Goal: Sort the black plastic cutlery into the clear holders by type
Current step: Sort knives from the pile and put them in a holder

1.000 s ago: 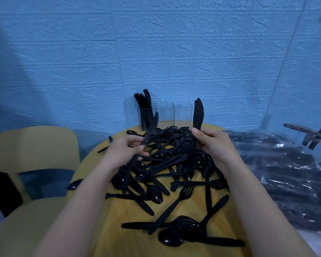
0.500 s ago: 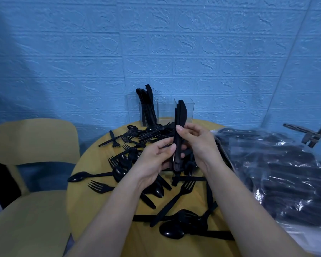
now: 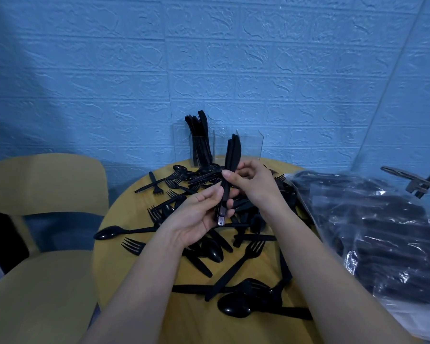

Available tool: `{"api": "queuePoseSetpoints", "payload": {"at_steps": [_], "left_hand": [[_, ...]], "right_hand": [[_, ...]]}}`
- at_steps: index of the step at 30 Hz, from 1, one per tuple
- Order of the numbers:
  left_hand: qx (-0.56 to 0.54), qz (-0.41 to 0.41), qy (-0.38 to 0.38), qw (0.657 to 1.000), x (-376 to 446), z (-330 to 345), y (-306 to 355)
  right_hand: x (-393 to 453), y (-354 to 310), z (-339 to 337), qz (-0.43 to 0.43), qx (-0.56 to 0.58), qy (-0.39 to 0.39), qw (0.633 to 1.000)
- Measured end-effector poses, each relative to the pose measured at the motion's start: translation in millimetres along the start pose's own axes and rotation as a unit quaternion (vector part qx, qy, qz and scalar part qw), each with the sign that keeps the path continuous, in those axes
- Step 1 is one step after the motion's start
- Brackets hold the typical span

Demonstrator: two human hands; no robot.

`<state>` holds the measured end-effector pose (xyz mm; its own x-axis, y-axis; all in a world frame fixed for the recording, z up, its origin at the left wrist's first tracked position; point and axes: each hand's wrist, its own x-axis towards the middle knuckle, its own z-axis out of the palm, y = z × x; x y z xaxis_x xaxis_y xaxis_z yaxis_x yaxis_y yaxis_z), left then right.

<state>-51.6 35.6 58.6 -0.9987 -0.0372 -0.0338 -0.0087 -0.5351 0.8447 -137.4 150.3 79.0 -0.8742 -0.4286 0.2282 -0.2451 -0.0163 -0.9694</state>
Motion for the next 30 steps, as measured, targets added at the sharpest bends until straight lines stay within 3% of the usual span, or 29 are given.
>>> {"api": "queuePoseSetpoints", "payload": {"at_steps": [2, 6, 9, 12, 18, 21, 25, 28, 30], "left_hand": [[-0.003, 0.001, 0.004, 1.000, -1.3, -3.1, 2.7], [-0.020, 0.039, 0.043, 0.998, -1.3, -14.1, 11.4], [-0.044, 0.058, 0.082, 0.994, 0.4, -21.1, 13.7], [-0.049, 0.068, 0.105, 0.991, 0.9, -23.8, 13.3], [-0.044, 0.072, 0.109, 0.990, 1.5, -21.4, 12.5], [-0.042, 0.073, 0.107, 0.991, 1.1, -20.2, 13.2], [-0.045, 0.076, 0.107, 0.990, -0.5, -20.3, 14.0], [-0.069, 0.083, 0.104, 0.989, -1.9, -19.3, 16.0], [-0.096, 0.082, 0.102, 0.987, -3.2, -18.1, 16.8]], "right_hand": [[4.5, -1.9, 0.1, -0.014, -0.057, -0.013, 0.998], [7.5, -0.7, -19.7, -0.094, -0.227, 0.038, 0.969], [3.8, 9.7, -26.4, -0.125, -0.440, -0.081, 0.886], [3.6, 18.9, -12.8, -0.147, -0.538, -0.197, 0.806], [3.5, 26.1, 7.5, -0.188, -0.624, -0.242, 0.719], [2.4, 27.7, 5.9, -0.210, -0.618, -0.223, 0.724], [-2.0, 26.1, -6.0, -0.258, -0.552, -0.198, 0.768], [-4.7, 24.5, -21.3, -0.326, -0.485, -0.086, 0.807], [-5.7, 20.3, -28.9, -0.291, -0.400, 0.024, 0.869]]}}
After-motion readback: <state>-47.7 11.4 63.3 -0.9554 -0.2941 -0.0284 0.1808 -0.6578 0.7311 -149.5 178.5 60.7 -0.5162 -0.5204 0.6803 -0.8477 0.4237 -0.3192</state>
